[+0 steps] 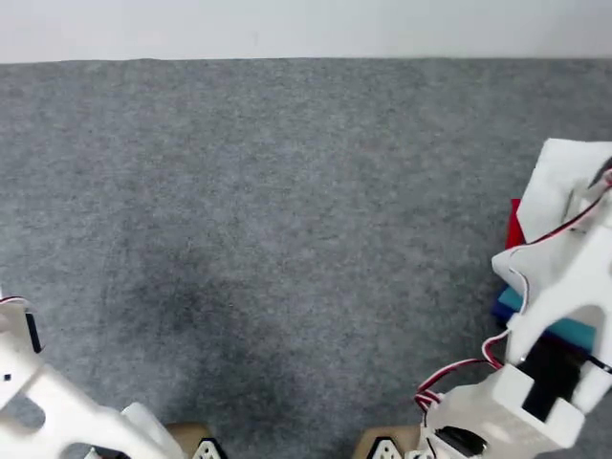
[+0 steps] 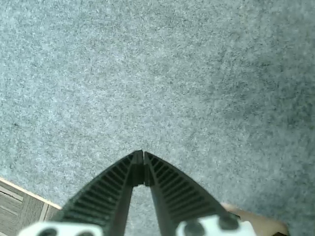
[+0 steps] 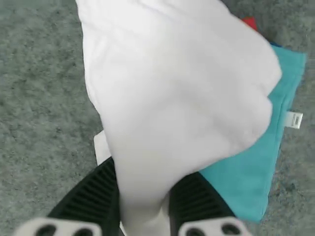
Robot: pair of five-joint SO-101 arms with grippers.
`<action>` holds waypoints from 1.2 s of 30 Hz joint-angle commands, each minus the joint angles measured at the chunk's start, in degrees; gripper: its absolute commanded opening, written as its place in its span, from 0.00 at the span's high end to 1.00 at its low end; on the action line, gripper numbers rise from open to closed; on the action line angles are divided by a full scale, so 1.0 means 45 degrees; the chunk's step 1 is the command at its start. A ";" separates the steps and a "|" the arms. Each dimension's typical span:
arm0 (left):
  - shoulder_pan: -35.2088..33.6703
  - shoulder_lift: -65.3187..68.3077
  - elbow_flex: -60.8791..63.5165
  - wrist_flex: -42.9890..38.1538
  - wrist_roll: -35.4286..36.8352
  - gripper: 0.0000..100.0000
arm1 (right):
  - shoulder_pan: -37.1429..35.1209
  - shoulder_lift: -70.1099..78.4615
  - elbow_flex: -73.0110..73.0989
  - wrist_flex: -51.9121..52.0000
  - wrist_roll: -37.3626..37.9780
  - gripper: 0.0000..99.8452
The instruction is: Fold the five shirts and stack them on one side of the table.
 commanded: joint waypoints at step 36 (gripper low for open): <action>-0.0020 -0.0234 -0.0029 0.0098 -0.0039 1.00 | 0.2510 -0.0283 -0.1836 -0.0889 0.3145 0.73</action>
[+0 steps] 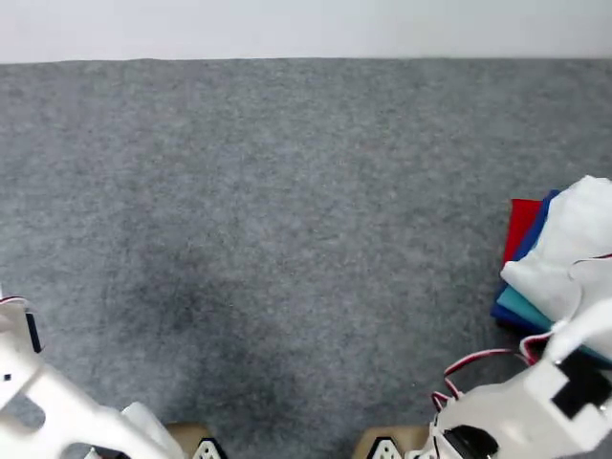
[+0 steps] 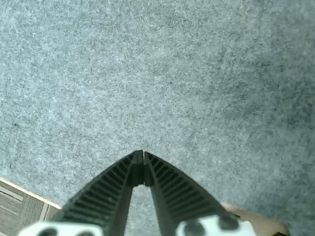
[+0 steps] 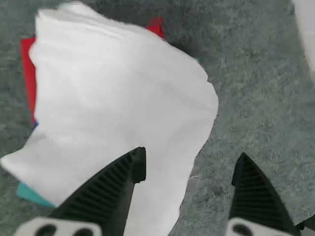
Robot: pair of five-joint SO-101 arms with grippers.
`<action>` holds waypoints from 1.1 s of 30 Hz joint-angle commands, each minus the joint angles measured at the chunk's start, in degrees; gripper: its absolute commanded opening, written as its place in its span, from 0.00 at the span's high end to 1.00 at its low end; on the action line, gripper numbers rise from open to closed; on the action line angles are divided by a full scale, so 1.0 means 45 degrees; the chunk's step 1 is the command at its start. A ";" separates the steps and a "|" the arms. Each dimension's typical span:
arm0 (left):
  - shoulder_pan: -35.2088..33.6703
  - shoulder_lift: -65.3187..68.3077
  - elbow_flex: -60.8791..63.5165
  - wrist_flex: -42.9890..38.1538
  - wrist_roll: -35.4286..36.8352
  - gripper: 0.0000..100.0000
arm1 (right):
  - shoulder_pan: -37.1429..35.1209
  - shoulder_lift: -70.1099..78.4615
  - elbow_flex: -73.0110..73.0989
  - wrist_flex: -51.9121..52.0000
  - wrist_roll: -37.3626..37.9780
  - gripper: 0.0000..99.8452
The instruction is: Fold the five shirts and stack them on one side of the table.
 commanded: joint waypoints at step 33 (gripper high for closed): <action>-0.0039 -0.0234 0.0166 0.0078 -0.0039 1.00 | -0.3546 0.1514 0.1270 0.0459 0.0000 0.99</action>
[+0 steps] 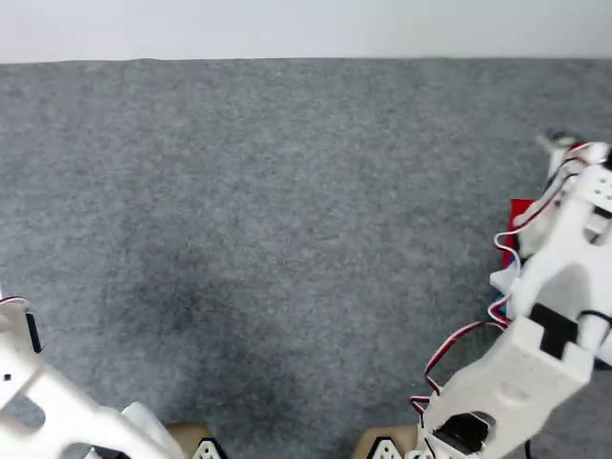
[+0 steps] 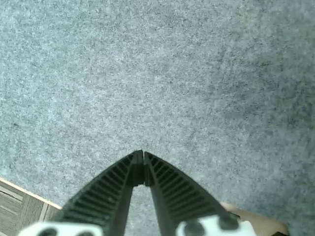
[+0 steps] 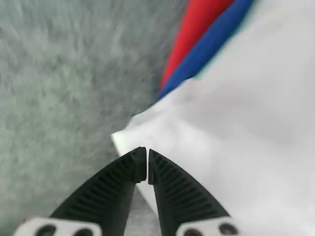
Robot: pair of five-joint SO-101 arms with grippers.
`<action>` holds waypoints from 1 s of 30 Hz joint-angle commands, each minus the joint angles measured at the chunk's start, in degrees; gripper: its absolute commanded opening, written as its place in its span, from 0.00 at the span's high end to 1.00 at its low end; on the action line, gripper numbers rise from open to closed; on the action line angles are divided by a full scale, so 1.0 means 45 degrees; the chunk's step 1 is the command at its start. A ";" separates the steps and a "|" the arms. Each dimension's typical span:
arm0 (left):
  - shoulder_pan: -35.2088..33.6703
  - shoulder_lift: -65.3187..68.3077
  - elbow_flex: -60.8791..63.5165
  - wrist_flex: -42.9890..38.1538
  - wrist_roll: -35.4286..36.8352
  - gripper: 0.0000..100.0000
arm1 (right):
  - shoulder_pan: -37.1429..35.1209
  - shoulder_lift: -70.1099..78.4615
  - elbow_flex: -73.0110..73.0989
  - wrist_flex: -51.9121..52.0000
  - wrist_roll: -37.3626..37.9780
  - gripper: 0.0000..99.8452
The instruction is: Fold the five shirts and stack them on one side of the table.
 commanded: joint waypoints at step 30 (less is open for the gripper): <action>-0.0020 -0.0234 0.0479 0.0117 -0.0059 1.00 | 0.1436 -0.0225 -0.0918 -0.6359 -0.0020 0.99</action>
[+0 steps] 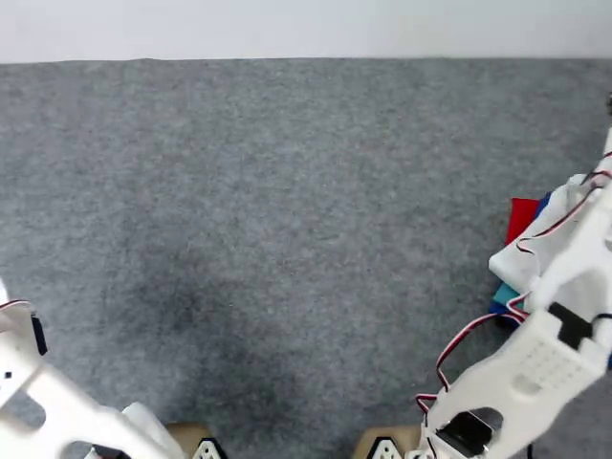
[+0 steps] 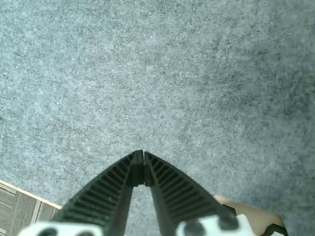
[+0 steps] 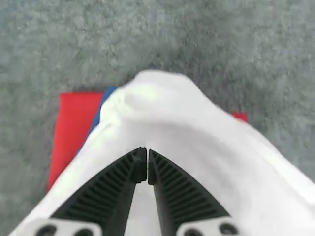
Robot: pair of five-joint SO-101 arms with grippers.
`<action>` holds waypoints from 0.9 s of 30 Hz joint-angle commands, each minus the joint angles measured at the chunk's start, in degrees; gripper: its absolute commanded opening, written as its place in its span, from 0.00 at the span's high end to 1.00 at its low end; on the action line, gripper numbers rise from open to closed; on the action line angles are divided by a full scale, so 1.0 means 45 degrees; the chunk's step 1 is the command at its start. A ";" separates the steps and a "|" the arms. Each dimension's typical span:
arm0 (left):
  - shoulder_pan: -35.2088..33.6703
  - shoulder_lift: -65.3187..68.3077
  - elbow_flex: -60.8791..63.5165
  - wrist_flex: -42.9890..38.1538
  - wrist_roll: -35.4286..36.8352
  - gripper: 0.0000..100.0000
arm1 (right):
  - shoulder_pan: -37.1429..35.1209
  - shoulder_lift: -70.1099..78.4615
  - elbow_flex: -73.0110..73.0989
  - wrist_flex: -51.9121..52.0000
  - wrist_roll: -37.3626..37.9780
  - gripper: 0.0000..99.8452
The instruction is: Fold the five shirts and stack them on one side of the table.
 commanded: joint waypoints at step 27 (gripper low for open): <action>-0.0020 -0.0234 -0.0107 0.0117 -0.0059 1.00 | 0.3116 -0.0244 -0.0645 -0.3722 0.3790 0.99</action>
